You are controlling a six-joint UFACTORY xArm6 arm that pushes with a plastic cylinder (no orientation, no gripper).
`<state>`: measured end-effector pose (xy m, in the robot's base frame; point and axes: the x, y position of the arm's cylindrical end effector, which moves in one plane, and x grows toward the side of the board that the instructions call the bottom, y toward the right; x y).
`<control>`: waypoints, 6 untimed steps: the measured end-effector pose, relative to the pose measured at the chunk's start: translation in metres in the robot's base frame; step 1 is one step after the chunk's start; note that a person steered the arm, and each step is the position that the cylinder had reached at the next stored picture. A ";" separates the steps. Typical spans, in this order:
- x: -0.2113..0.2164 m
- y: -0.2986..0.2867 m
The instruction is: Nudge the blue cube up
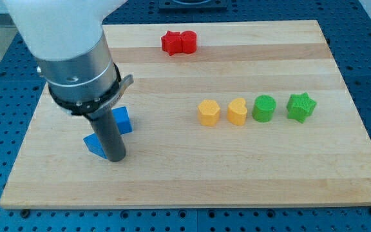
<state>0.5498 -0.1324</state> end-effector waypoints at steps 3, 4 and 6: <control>-0.025 0.012; -0.051 0.017; -0.069 0.038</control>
